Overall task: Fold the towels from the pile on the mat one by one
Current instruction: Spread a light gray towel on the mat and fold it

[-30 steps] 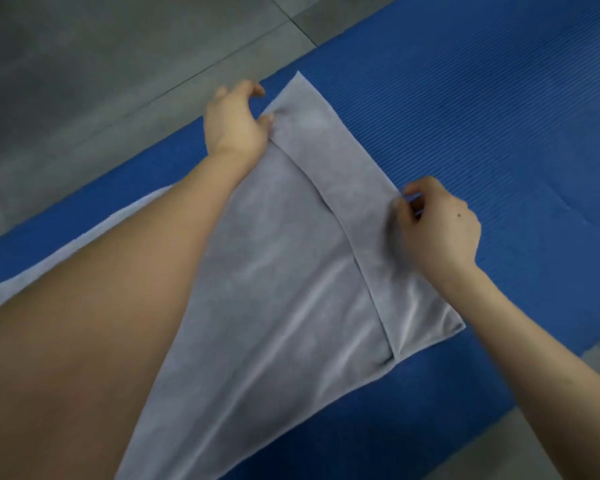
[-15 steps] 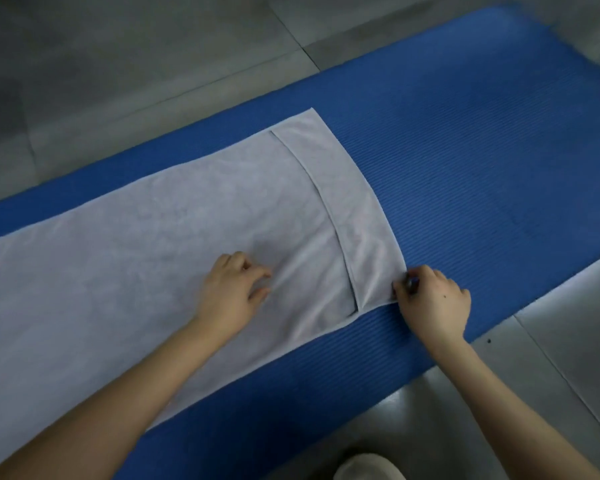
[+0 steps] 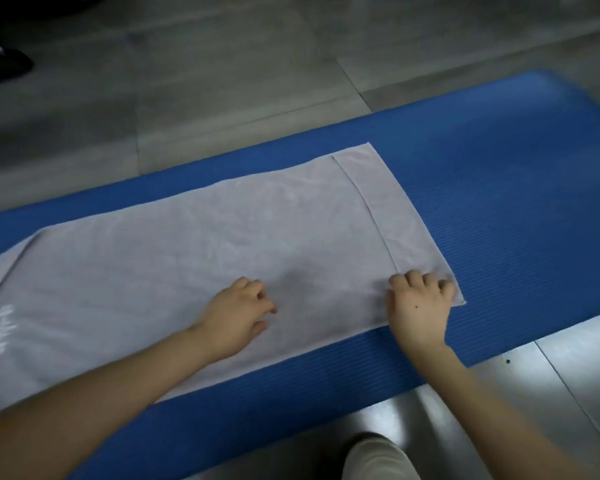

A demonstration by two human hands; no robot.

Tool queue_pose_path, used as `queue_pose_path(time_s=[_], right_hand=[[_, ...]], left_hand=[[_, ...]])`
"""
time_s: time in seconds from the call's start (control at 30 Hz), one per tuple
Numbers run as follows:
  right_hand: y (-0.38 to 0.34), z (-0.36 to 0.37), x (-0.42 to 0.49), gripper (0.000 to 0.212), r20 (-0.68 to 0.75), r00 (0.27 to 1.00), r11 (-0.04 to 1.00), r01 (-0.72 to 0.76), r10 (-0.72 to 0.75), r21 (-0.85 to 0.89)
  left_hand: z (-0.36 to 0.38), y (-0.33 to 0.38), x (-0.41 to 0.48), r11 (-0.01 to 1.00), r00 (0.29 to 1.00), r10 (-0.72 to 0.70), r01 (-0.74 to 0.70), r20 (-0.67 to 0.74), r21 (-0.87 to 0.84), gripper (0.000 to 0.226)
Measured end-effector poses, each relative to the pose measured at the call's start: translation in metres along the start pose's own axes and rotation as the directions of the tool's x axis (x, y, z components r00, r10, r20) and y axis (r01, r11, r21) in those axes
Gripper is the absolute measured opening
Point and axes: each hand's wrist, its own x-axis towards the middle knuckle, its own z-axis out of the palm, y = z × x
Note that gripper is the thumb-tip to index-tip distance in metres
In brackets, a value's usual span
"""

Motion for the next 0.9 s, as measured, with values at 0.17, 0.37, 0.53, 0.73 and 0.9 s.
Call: queue_pose_path(time_s=[0.17, 0.37, 0.53, 0.73, 0.9], right_hand=[[-0.098, -0.01, -0.035, 0.025, 0.019, 0.901, 0.873, 0.415, -0.434, 0.255], [-0.176, -0.024, -0.07, 0.026, 0.12, 0.632, 0.64, 0.726, -0.765, 0.251], [-0.207, -0.019, -0.082, 0.036, 0.209, 0.538, 0.576, 0.783, -0.817, 0.236], [-0.209, -0.012, -0.078, 0.008, 0.025, 0.556, 0.546, 0.804, -0.831, 0.237], [-0.214, -0.008, -0.077, 0.016, -0.052, 0.566, 0.544, 0.81, -0.822, 0.221]], left_hand=[[-0.045, -0.032, -0.064, 0.977, 0.965, 0.044, -0.096, 0.258, 0.192, 0.035], [-0.078, -0.061, -0.151, 0.948, 0.804, -0.213, 0.031, 0.555, 0.318, 0.032], [-0.047, -0.08, -0.22, 0.932, 0.897, -0.285, 0.177, 0.338, 0.316, 0.023], [0.037, -0.09, -0.272, 0.908, 0.909, -0.401, 0.378, 0.114, 0.178, 0.042], [0.074, -0.091, -0.291, 0.846, 0.846, -0.531, 0.533, -0.048, 0.03, 0.04]])
